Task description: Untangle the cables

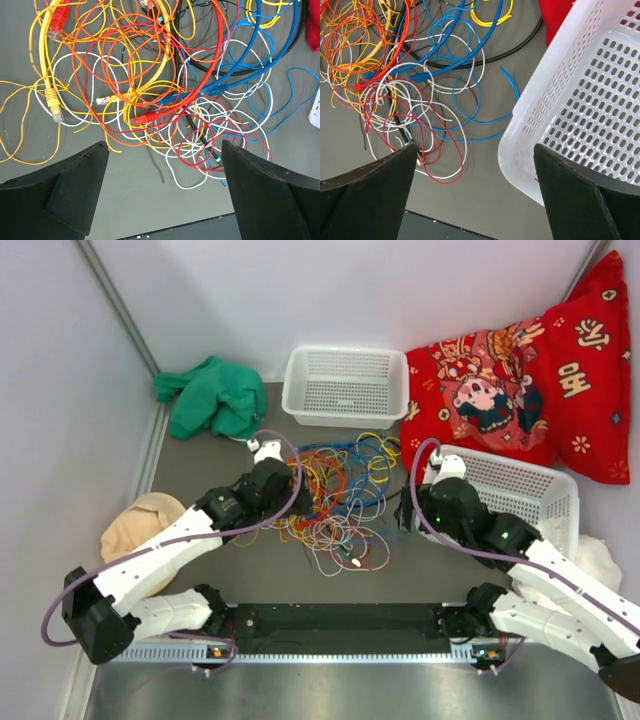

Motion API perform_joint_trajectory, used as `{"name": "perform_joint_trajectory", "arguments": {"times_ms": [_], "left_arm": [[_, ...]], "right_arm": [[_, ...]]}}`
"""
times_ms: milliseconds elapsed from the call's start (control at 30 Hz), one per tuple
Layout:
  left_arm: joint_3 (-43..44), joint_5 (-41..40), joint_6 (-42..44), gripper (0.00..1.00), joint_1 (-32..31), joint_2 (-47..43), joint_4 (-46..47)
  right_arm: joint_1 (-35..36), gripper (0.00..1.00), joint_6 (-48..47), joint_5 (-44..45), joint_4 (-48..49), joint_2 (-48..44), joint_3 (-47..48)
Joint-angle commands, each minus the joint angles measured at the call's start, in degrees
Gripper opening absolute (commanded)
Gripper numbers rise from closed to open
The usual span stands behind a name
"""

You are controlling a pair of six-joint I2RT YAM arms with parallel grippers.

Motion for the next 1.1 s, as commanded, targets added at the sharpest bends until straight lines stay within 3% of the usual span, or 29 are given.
{"name": "perform_joint_trajectory", "arguments": {"times_ms": [0, 167, 300, 567, 667, 867, 1067], "left_arm": [[-1.3, 1.95, 1.32, 0.99, 0.11, -0.4, 3.92], [-4.21, 6.17, 4.84, 0.93, 0.11, 0.65, 10.33], [-0.8, 8.91, 5.98, 0.88, -0.42, 6.35, 11.58], [6.25, -1.44, 6.7, 0.89, -0.6, 18.75, 5.95], [7.92, -2.34, 5.03, 0.89, 1.07, 22.88, 5.42], [7.74, 1.61, 2.12, 0.89, 11.51, 27.54, 8.58], [10.64, 3.01, 2.73, 0.86, 13.9, 34.75, 8.76]], "right_arm": [[0.47, 0.99, 0.17, -1.67, 2.99, -0.52, 1.04], [0.47, 0.99, 0.52, -1.23, 2.73, 0.27, 1.56], [0.47, 0.99, 1.05, -0.88, 1.59, 0.63, 2.0], [0.38, 0.99, 1.05, 0.44, -0.79, -1.22, 1.92], [0.47, 0.99, 1.05, 0.71, -0.87, -1.4, 1.57], [0.38, 0.99, 0.61, 0.44, -0.17, -1.31, 1.57], [0.56, 0.99, -0.27, 0.27, 0.0, -0.26, 2.0]]}}
